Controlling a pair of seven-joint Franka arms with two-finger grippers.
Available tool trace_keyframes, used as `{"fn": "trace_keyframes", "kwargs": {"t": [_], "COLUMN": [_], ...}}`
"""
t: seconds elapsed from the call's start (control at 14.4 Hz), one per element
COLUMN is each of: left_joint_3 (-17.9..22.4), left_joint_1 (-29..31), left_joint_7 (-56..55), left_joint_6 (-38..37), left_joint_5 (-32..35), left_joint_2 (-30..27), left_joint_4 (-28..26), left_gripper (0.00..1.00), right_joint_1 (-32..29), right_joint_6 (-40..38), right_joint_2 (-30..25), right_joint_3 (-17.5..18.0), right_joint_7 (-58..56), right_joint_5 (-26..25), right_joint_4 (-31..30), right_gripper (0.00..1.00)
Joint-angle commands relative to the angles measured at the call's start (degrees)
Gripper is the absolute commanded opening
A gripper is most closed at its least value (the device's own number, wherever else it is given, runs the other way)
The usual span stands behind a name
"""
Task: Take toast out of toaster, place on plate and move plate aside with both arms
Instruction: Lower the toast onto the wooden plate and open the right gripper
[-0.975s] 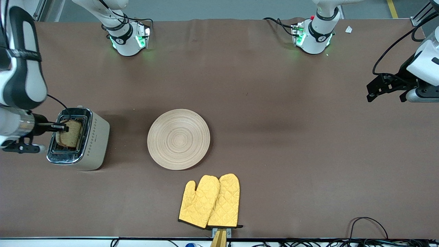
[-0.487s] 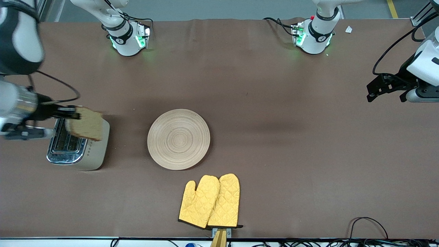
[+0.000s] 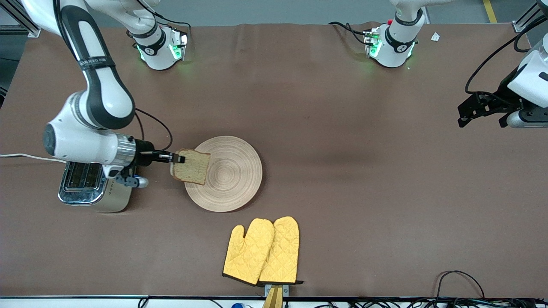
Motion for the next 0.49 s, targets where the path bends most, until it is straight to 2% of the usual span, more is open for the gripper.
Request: {"fn": "trace_keyframes", "kwargs": {"t": [0.0, 0.21, 0.28, 0.42], "left_joint_3": [-0.32, -0.32, -0.32, -0.32], "left_joint_1": [0.22, 0.22, 0.22, 0.22], "left_joint_7": [0.3, 0.3, 0.3, 0.3], "left_joint_6": [-0.26, -0.26, -0.26, -0.26], "left_joint_5": [1.22, 1.22, 1.22, 1.22], "left_joint_2": [0.32, 0.32, 0.24, 0.24], "left_joint_4": [0.87, 0.78, 0.78, 0.78], "left_gripper": [1.0, 1.0, 1.0, 1.0], "right_joint_1": [5.39, 10.06, 10.34, 9.56], "right_joint_6": [3.64, 8.57, 9.36, 11.56], "right_joint_2": [1.55, 3.66, 4.01, 5.77], "right_joint_3": [-0.36, -0.36, -0.36, -0.54], "right_joint_7": [0.34, 0.61, 0.26, -5.15], "right_joint_5": [3.88, 7.55, 9.49, 9.34], "right_joint_4": [-1.66, -2.19, -1.84, -1.48], "right_gripper": [0.0, 0.0, 0.0, 0.01]}}
